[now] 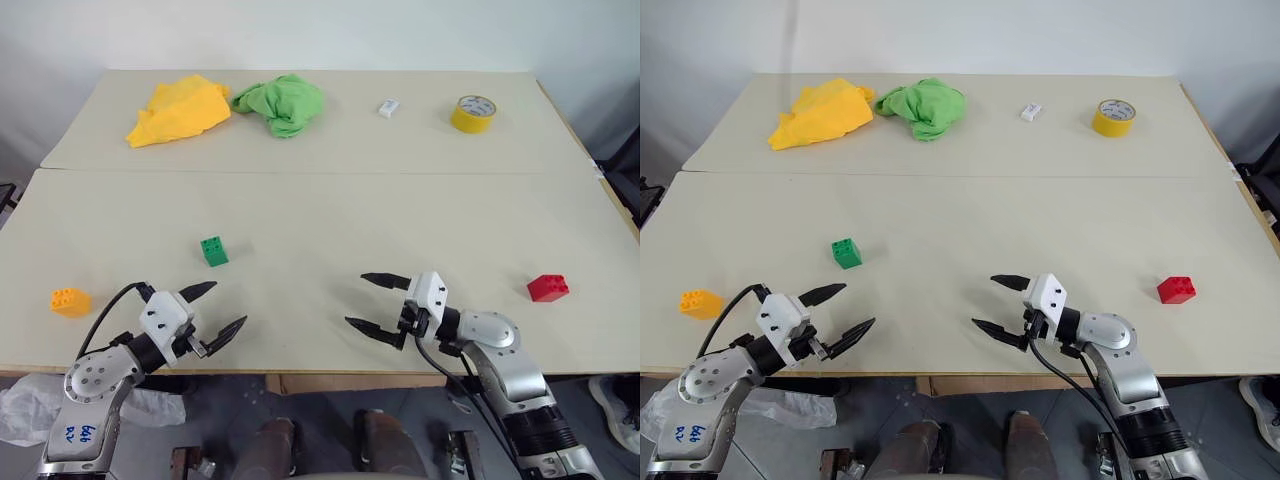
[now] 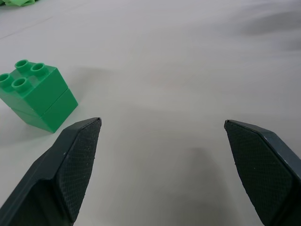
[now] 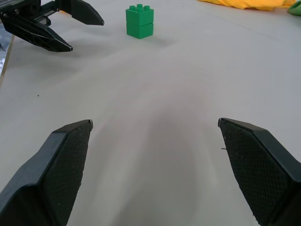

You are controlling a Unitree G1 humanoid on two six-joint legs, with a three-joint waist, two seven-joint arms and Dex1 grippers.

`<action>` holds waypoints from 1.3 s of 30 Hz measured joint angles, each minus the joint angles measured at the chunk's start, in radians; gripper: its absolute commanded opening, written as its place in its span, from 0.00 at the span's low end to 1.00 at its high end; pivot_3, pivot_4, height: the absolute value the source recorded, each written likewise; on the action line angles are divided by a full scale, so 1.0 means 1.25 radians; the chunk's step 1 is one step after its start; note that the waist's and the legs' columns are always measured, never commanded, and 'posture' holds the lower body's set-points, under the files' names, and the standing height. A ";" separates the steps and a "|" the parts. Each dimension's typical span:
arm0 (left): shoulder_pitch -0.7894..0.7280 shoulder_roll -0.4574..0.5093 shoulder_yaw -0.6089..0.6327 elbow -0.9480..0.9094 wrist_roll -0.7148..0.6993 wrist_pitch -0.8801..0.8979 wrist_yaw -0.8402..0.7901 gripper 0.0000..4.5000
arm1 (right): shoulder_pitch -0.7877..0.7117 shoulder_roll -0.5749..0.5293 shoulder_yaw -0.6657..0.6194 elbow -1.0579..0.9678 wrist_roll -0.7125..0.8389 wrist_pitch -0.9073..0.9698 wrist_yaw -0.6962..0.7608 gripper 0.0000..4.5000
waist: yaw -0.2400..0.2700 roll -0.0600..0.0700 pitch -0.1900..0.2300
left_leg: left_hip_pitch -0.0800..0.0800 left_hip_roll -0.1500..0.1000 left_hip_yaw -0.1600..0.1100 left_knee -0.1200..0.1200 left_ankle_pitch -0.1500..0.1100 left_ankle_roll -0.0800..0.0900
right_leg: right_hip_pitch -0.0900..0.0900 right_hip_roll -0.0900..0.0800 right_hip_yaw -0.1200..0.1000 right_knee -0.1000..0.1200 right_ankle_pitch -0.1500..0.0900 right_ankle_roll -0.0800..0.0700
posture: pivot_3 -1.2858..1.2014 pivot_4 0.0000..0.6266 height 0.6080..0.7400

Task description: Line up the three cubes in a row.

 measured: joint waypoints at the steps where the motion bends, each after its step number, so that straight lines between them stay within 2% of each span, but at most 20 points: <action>1: -0.002 0.000 0.000 0.000 0.000 0.004 0.002 0.99 | 0.001 0.000 0.000 -0.001 0.000 0.000 -0.001 1.00 | 0.000 0.000 0.000 | 0.000 0.000 0.000 0.000 0.000 0.000 | 0.000 0.000 0.000 0.000 0.000 0.000 | 0.52 0.24 1.00; 10: -0.039 0.013 0.001 -0.038 -0.036 0.042 -0.019 0.99 | 0.014 0.000 -0.006 -0.007 0.005 0.003 -0.024 1.00 | 0.000 0.000 0.000 | 0.000 0.000 0.000 0.000 0.000 0.000 | 0.000 0.000 0.000 0.000 0.000 0.000 | 0.52 0.24 1.00; 13: -0.082 0.031 -0.030 -0.063 -0.057 0.077 -0.053 0.99 | 0.035 0.000 -0.047 -0.067 0.062 0.067 -0.058 1.00 | 0.004 0.000 0.000 | -0.001 0.000 -0.001 0.002 0.000 0.000 | 0.000 0.000 0.000 0.001 0.000 0.000 | 0.52 0.24 1.00; 16: -0.168 0.043 -0.089 -0.075 -0.048 0.095 -0.080 0.99 | 0.053 -0.034 -0.119 -0.160 0.102 0.113 -0.098 1.00 | 0.011 0.000 0.000 | -0.001 -0.001 -0.001 0.003 0.000 0.000 | 0.001 -0.001 -0.001 0.001 0.000 0.000 | 0.52 0.24 1.00; 19: -0.239 0.058 -0.132 -0.040 -0.024 0.081 -0.113 0.99 | 0.094 -0.056 -0.234 -0.200 0.118 0.141 -0.168 1.00 | 0.015 0.000 0.000 | -0.001 -0.002 -0.001 0.003 0.000 0.000 | 0.001 0.000 -0.001 0.001 0.000 0.000 | 0.52 0.24 1.00; 23: -0.327 0.015 -0.164 0.005 -0.049 0.100 -0.143 0.99 | 0.203 -0.061 -0.406 -0.225 0.142 0.162 -0.254 1.00 | 0.023 0.000 0.000 | -0.001 -0.002 -0.001 0.002 0.000 0.000 | 0.001 0.000 -0.002 0.001 0.000 0.000 | 0.52 0.24 1.00; 27: -0.356 -0.026 -0.217 0.017 -0.056 0.103 -0.171 0.99 | 0.271 -0.077 -0.546 -0.225 0.158 0.171 -0.296 1.00 | 0.018 0.000 0.000 | -0.001 -0.002 0.002 0.003 0.000 0.001 | 0.001 0.000 -0.003 0.001 0.001 0.001 | 0.52 0.24 1.00; 31: -0.360 -0.039 -0.275 0.021 -0.041 0.104 -0.186 0.99 | 0.346 -0.084 -0.678 -0.151 0.158 0.155 -0.322 1.00 | 0.019 0.000 -0.001 | 0.000 -0.001 0.002 0.003 0.000 0.001 | 0.001 0.000 0.000 0.001 0.001 0.001 | 0.52 0.24 1.00; 35: -0.371 -0.062 -0.280 0.045 -0.030 0.100 -0.182 0.99 | 0.396 -0.075 -0.760 -0.083 0.173 0.180 -0.371 1.00 | 0.019 0.002 -0.001 | 0.000 -0.001 0.002 0.003 0.000 0.001 | 0.001 0.000 0.003 0.001 0.001 0.001 | 0.52 0.24 1.00; 39: -0.367 -0.079 -0.282 0.041 -0.032 0.111 -0.169 0.99 | 0.450 -0.111 -0.766 -0.104 0.164 0.277 -0.404 1.00 | 0.017 0.004 -0.003 | 0.000 -0.001 0.003 0.003 0.000 0.001 | 0.001 0.000 0.004 0.001 0.001 0.001 | 0.52 0.24 1.00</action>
